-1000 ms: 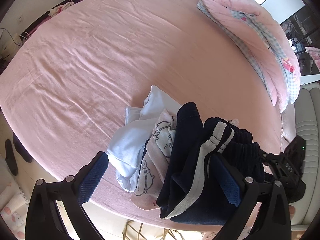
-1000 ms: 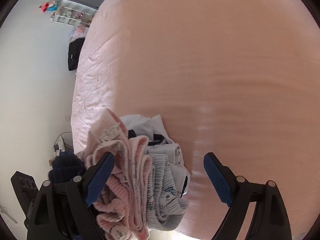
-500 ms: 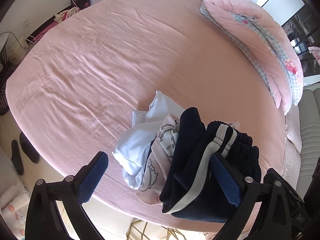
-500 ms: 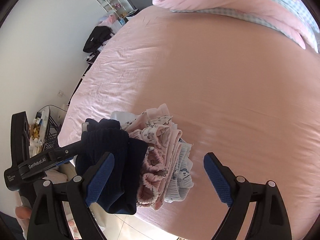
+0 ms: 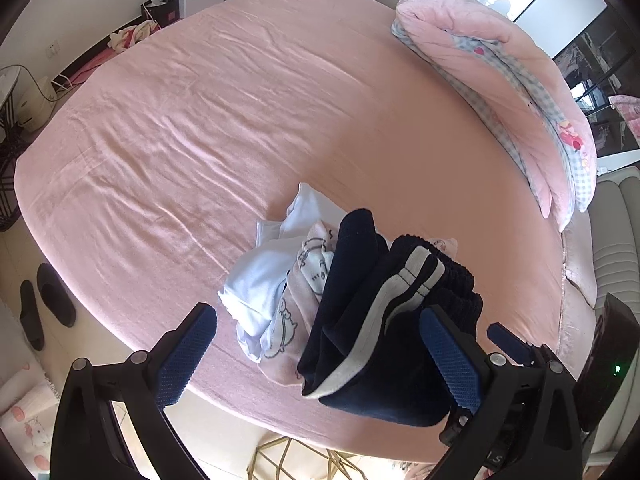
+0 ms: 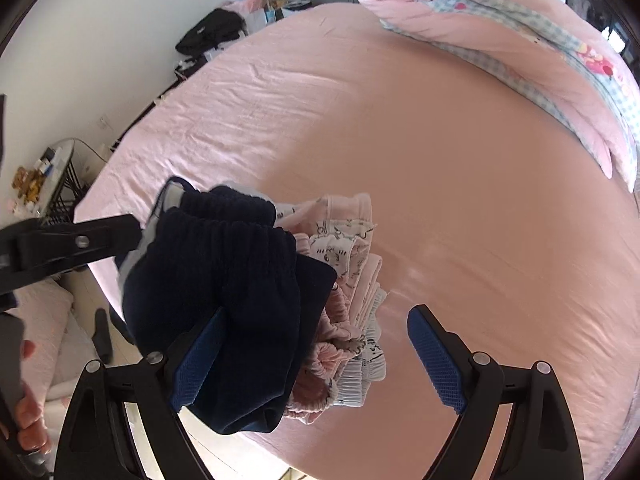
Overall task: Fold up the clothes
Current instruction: 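Open both grippers and withdraw them from the stacked pants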
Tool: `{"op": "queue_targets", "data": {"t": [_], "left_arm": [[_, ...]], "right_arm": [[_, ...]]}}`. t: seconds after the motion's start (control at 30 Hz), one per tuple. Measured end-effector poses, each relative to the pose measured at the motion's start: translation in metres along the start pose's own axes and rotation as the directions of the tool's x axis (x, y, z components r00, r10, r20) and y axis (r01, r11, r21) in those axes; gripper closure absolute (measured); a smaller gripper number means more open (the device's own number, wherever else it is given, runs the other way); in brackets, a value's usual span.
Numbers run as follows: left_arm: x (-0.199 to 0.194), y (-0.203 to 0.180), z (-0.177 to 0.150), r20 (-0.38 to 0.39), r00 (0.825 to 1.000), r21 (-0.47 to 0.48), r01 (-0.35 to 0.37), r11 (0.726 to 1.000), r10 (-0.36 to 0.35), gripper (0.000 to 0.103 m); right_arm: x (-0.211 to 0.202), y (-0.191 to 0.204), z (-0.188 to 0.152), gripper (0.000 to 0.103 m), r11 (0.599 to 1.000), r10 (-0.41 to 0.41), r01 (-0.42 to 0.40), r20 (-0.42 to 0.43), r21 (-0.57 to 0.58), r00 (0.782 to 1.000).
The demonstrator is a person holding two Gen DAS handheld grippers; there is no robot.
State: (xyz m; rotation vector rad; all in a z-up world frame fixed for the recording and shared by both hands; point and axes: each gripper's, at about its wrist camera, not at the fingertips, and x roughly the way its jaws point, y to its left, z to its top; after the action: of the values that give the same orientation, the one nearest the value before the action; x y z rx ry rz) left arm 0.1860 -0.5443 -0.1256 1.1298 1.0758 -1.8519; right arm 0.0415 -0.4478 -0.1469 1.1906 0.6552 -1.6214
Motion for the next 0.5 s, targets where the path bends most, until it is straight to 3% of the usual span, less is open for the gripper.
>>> {"op": "queue_targets", "data": {"t": [0.2,0.37,0.5], "left_arm": [[-0.004,0.027,-0.026,-0.011,0.999,-0.043,-0.039,0.998,0.038,0.0],[-0.018,0.032,-0.043,0.034,0.997,-0.007,-0.066,0.998,0.066,0.0],[-0.013,0.03,-0.053,0.02,0.998,0.026,-0.062,0.998,0.061,0.0]], "right_arm": [[-0.002,-0.006,0.003,0.012,1.0,0.01,-0.01,0.028,0.023,1.0],[-0.023,-0.016,0.003,0.012,0.997,0.027,-0.033,0.075,0.074,0.997],[-0.03,-0.014,-0.002,0.012,0.998,0.01,-0.014,0.071,0.057,0.997]]}}
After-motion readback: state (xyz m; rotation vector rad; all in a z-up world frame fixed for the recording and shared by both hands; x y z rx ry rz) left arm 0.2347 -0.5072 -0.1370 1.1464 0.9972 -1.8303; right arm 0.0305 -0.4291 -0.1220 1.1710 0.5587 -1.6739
